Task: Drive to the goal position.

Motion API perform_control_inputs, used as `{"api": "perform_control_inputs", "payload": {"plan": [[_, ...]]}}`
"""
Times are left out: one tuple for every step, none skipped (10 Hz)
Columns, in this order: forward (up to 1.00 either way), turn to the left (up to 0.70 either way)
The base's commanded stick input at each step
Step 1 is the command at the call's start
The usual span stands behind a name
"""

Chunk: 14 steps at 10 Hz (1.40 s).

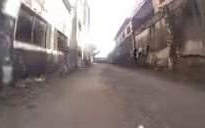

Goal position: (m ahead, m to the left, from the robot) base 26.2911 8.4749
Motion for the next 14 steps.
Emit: {"api": "perform_control_inputs", "payload": {"plan": [[1.0,0.0],[1.0,0.0],[1.0,0.0],[1.0,0.0],[1.0,0.0],[1.0,0.0],[1.0,0.0],[1.0,0.0],[1.0,0.0],[1.0,0.0],[1.0,0.0],[1.0,0.0],[1.0,0.0],[1.0,0.0]]}}
